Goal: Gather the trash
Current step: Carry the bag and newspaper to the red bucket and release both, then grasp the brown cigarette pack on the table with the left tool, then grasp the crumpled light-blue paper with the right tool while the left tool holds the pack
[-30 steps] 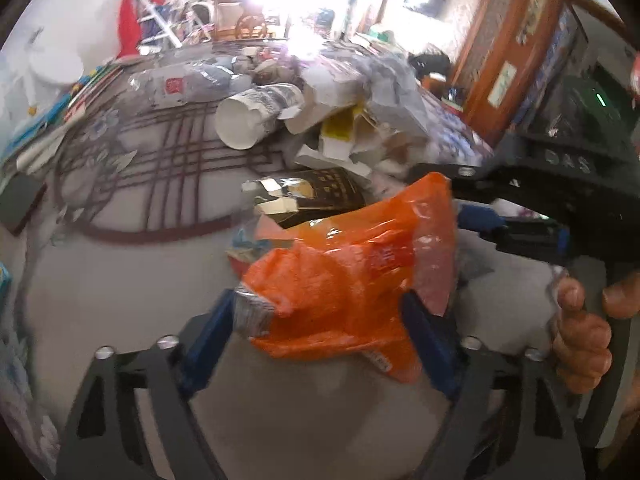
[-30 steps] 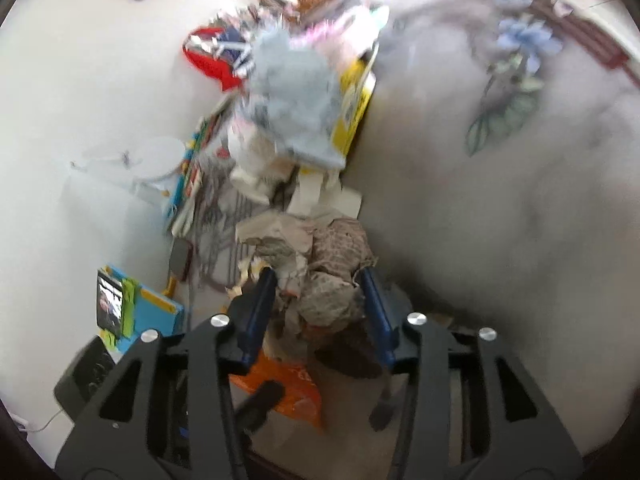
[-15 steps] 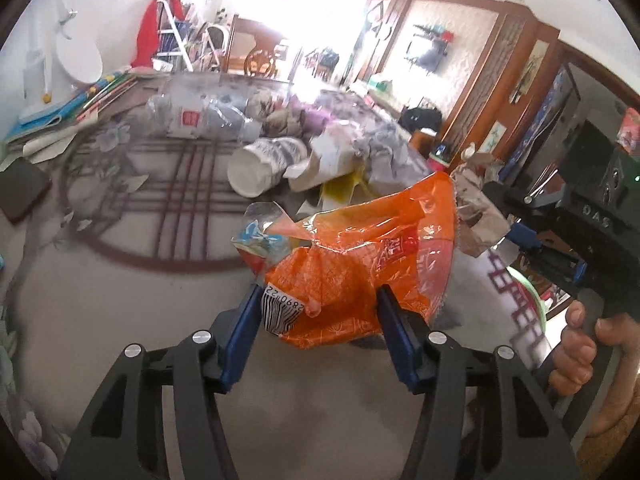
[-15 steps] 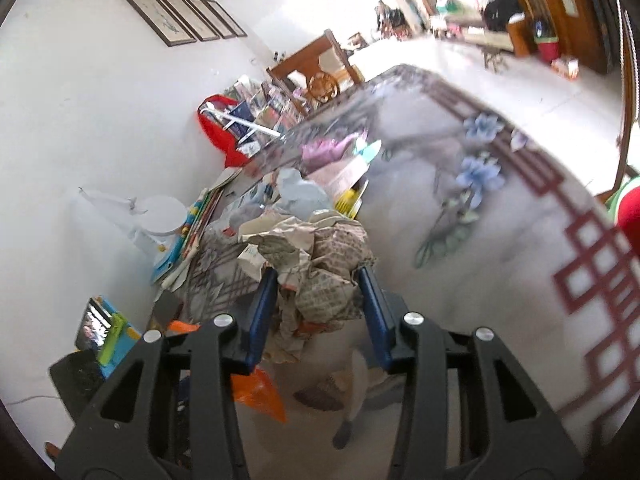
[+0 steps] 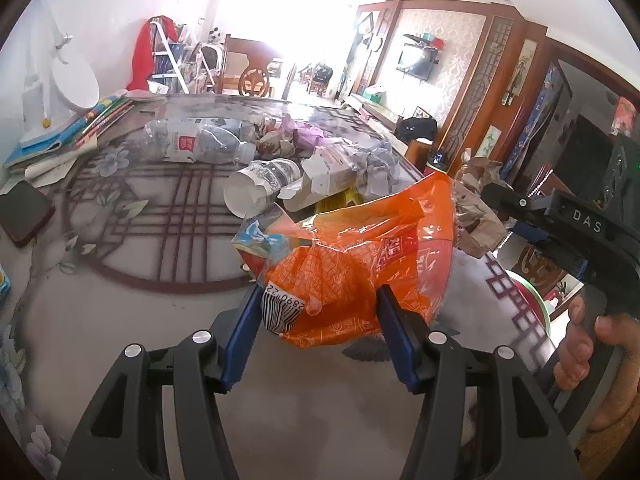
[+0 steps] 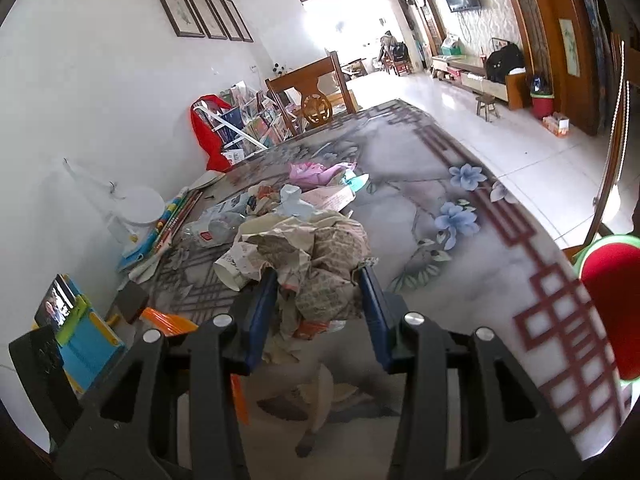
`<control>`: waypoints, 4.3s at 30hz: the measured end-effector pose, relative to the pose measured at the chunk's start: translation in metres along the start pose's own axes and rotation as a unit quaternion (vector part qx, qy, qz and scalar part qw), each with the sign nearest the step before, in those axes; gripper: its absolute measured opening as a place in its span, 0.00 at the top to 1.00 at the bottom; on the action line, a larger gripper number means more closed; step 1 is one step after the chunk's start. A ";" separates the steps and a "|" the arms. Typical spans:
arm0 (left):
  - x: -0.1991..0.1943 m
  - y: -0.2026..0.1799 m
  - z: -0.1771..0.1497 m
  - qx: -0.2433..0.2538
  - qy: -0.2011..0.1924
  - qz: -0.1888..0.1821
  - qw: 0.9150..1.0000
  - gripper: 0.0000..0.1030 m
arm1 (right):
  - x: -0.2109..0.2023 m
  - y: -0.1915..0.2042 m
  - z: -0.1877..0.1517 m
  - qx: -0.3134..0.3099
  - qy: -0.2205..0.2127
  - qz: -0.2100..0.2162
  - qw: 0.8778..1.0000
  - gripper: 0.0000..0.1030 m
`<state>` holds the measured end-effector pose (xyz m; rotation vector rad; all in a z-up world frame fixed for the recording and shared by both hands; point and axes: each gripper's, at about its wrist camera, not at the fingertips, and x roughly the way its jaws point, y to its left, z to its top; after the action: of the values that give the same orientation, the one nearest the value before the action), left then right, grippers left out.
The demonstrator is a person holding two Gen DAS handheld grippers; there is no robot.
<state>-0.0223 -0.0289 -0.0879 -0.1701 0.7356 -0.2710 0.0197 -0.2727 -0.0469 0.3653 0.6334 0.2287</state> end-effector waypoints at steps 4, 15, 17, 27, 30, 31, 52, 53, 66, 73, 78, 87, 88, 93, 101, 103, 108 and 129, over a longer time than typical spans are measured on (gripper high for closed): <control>0.000 0.002 0.000 0.005 -0.005 0.023 1.000 0.47 | -0.014 0.000 0.006 -0.008 -0.001 0.004 1.000 0.60; -0.021 -0.036 0.032 0.011 -0.028 -0.032 0.999 0.46 | -0.107 -0.037 0.040 -0.011 -0.033 -0.031 0.999 0.58; -0.020 -0.053 0.046 0.007 -0.034 -0.067 0.997 0.46 | -0.119 -0.051 0.041 0.004 -0.042 -0.043 0.998 0.58; 0.018 -0.157 0.071 0.080 0.003 -0.164 0.983 0.46 | -0.151 -0.133 0.029 0.077 -0.068 -0.125 0.987 0.58; 0.041 -0.191 0.073 0.110 0.029 -0.185 0.976 0.46 | -0.157 -0.162 0.020 0.103 -0.065 -0.146 0.982 0.58; 0.052 -0.204 0.073 0.116 0.041 -0.197 0.973 0.46 | -0.158 -0.170 0.017 0.112 -0.064 -0.154 0.980 0.58; 0.101 -0.274 0.061 0.128 0.102 -0.244 0.956 0.21 | -0.172 -0.243 -0.015 0.221 -0.083 -0.213 0.948 0.19; 0.098 -0.263 0.059 0.114 0.100 -0.235 0.960 0.21 | -0.172 -0.238 -0.011 0.217 -0.086 -0.208 0.950 0.19; 0.040 -0.093 0.049 0.127 0.055 -0.041 0.989 0.14 | -0.107 -0.087 0.036 0.153 -0.072 0.050 0.984 0.11; 0.058 -0.030 0.046 0.260 0.149 0.024 0.954 0.08 | -0.020 -0.060 0.002 0.175 0.077 0.120 0.974 0.11; 0.081 -0.023 0.055 0.282 0.185 -0.024 0.941 0.08 | -0.012 -0.064 -0.001 0.182 0.091 0.116 0.972 0.11; 0.135 -0.012 0.059 0.262 0.266 -0.026 0.927 0.11 | 0.000 -0.066 -0.007 0.193 0.116 0.144 0.964 0.11; 0.137 -0.009 0.062 0.242 0.267 -0.036 0.932 0.14 | 0.003 -0.065 -0.007 0.190 0.121 0.144 0.964 0.11; 0.138 -0.003 0.067 0.211 0.253 -0.050 0.943 0.24 | 0.007 -0.065 -0.008 0.190 0.129 0.144 0.963 0.11; 0.105 0.028 0.067 0.084 0.208 -0.084 0.971 0.31 | 0.011 -0.061 -0.010 0.178 0.138 0.131 0.965 0.11; 0.085 0.034 0.071 0.047 0.179 -0.080 0.979 0.31 | 0.011 -0.061 -0.011 0.177 0.139 0.128 0.966 0.11; 0.035 0.043 0.073 -0.064 0.078 -0.073 0.992 0.30 | 0.013 -0.054 -0.011 0.154 0.146 0.113 0.971 0.11; -0.022 0.060 0.066 -0.105 -0.052 -0.018 0.993 0.28 | 0.049 0.013 -0.001 -0.061 0.135 -0.018 0.989 0.20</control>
<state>0.0181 0.0386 -0.0407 -0.3942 0.6569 -0.2183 0.0568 -0.2453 -0.0685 0.2070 0.8885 0.2846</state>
